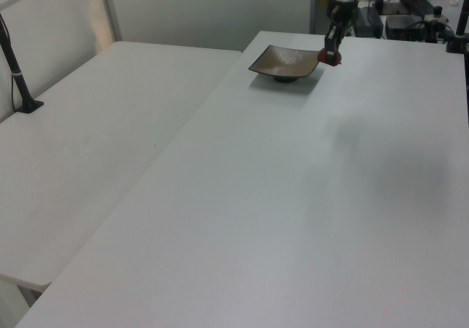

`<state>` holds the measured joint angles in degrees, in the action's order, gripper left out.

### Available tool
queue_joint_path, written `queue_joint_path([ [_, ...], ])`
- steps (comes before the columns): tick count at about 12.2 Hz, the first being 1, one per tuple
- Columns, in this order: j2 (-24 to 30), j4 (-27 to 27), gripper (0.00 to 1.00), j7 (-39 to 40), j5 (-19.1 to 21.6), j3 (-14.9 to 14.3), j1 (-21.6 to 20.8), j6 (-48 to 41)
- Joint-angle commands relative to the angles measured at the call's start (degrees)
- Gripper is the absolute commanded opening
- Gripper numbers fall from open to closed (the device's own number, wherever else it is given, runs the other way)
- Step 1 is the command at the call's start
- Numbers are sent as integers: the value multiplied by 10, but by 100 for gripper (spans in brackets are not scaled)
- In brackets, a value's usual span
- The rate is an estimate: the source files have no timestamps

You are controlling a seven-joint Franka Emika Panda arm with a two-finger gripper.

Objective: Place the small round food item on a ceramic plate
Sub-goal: 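Carry the food item over the square brown plate and lower it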

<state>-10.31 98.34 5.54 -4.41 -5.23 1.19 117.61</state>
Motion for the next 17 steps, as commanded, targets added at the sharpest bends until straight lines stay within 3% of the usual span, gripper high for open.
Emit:
queue_joint_path([
  [1, -89, -140, 24, 53, 34, 5, 49, -41],
  [4, -156, -214, 24, 90, 39, 11, 80, -32],
  [6, -206, -268, 24, 114, 39, 41, 123, 8],
  [7, -218, -269, 25, 132, 39, 56, 145, 55],
  [10, -267, -272, 25, 176, 39, 58, 163, 157],
  [17, -375, -300, 27, 168, 37, 56, 165, 372],
])
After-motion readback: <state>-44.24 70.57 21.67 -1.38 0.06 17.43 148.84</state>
